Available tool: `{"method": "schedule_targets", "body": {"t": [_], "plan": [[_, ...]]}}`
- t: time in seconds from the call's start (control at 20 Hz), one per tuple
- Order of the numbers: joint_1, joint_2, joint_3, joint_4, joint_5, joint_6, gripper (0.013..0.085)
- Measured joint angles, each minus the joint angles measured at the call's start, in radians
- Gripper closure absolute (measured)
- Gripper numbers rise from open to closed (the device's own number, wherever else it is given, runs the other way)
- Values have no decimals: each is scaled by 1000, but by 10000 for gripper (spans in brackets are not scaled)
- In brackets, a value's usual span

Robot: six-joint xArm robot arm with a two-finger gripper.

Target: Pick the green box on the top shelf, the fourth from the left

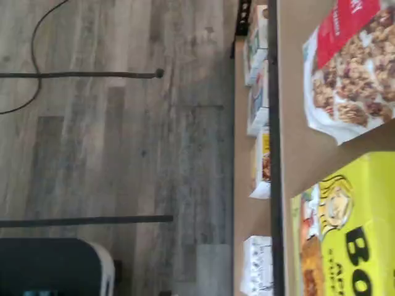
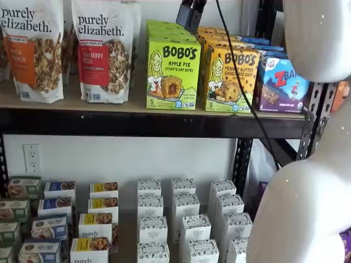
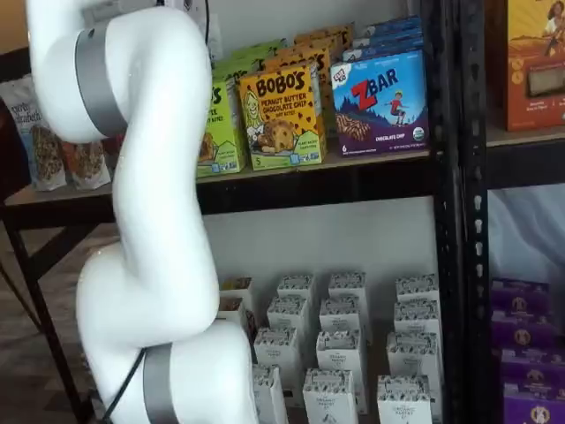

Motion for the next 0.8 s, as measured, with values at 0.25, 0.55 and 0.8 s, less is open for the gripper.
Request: {"method": "schedule_targets", "body": {"t": [0.25,0.55,0.8], "plan": [[-12,-2,30,1,-64,-19,130],[-30,20,20,4,-88,-40,130],[-42,40,5,-1,-85,-54,130]]}}
